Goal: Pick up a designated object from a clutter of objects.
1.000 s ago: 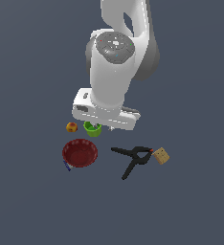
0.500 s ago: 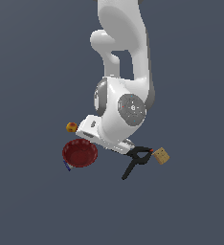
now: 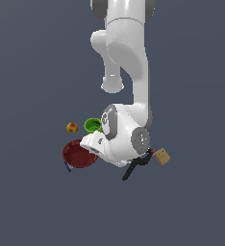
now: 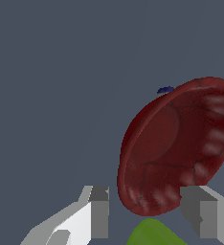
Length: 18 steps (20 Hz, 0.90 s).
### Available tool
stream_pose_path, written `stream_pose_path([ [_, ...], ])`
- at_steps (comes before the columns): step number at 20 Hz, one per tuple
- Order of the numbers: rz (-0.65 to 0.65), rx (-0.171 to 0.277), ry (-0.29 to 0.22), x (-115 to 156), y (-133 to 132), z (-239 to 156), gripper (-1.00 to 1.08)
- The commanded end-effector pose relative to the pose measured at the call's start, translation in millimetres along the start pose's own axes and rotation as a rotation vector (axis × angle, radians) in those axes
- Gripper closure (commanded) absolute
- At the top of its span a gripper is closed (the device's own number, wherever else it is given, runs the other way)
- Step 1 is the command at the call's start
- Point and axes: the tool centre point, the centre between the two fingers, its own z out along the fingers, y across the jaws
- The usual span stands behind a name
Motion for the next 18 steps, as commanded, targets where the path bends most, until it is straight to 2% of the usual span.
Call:
stream_pose_path([
  [1,0.012,-0.03,0.008,3.3,-4.3,9.9,-0.2],
  [7,0.023,-0.066,0.017,6.4,-9.9,22.1,-0.2],
  [12,0.022,-0.065,0.016,6.0,-10.0,24.0,-0.2],
  [18,0.023,-0.067,0.017,6.3,-8.6,46.1,-0.2],
])
